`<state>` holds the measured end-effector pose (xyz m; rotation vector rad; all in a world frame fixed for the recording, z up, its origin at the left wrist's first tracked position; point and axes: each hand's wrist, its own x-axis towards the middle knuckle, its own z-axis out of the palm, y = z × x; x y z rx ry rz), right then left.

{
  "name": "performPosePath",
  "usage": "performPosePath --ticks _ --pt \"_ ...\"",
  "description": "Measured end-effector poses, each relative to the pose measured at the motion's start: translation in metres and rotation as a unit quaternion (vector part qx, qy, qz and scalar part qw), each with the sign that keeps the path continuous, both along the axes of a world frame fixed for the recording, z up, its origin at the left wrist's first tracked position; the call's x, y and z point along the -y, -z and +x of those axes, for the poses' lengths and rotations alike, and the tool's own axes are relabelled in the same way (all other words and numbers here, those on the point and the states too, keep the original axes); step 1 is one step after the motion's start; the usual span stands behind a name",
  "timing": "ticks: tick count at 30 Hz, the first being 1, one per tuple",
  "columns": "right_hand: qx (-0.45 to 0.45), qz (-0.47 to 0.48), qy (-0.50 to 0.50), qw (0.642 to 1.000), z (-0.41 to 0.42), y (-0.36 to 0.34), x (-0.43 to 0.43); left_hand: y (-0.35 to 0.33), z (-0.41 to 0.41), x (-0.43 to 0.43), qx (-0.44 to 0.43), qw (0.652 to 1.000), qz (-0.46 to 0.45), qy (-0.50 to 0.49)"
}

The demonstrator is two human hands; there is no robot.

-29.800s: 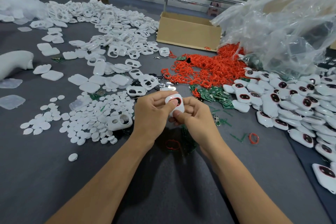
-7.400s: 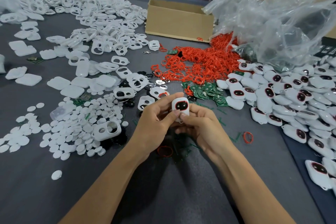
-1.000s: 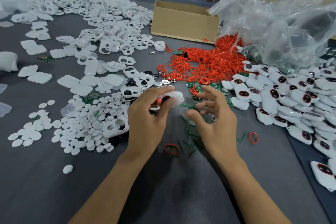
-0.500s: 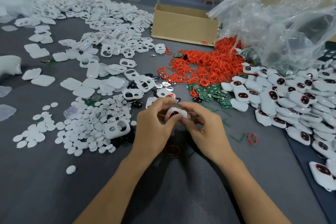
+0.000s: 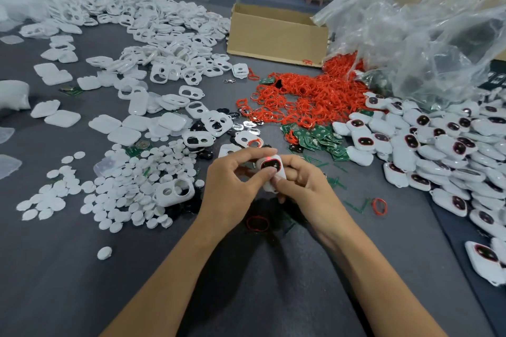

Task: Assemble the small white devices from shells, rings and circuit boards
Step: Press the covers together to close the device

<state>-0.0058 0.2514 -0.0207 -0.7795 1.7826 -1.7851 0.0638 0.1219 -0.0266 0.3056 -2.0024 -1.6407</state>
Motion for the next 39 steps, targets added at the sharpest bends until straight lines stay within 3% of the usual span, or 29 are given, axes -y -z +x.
performPosePath --ticks 14,23,39 --pt "0.022 0.013 0.053 0.998 0.0044 0.0010 0.0026 -0.0018 -0.0011 -0.0044 0.002 0.996 0.021 0.082" --pt "0.036 0.006 0.018 0.999 0.0073 -0.0022 0.0042 -0.0008 -0.0005 -0.0030 -0.003 0.997 0.052 0.055" --pt "0.051 -0.011 0.028 0.998 0.0078 -0.0012 0.0007 0.0000 -0.0001 -0.0072 -0.003 0.998 0.022 0.066"
